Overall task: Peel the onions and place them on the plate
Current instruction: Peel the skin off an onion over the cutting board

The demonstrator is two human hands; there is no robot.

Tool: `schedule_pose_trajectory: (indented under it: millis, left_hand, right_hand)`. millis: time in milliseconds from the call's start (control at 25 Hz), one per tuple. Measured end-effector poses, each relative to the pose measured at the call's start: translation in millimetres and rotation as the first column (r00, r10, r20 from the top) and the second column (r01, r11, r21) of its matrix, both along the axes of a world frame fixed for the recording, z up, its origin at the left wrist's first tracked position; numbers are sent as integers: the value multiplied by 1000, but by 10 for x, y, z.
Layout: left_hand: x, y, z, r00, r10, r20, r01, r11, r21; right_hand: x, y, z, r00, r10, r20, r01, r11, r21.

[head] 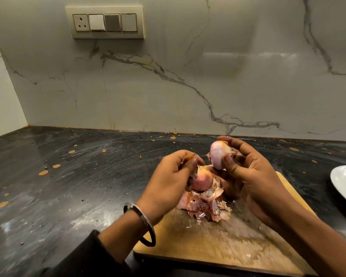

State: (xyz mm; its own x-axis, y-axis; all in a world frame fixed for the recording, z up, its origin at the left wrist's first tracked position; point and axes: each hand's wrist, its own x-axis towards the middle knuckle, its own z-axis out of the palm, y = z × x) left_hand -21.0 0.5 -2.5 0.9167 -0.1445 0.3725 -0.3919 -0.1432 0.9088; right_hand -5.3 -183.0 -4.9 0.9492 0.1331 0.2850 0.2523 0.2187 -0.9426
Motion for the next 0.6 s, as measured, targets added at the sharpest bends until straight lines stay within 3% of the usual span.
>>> schedule_pose_trajectory:
  millis: [120,280,480,600]
  left_hand:
    - [-64,-25,-10,989,7,150,-51,956,289]
    - [-98,-20,8,973,52,225,-132,924,358]
    - [-64,-9,26,927,173,332,-249,947,201]
    - [-38,10,33,935,182,303,-224,968,111]
  right_hand:
    - [-16,-5,-15,998,-15,60,21,995,-95]
    - [-27,-3,-16,994,-41,102,56,987,-151]
    - [-35,-23,7,989,-69,132,92,979,-181]
    - [-53,-17,13,985,-70,158,106,966,-237]
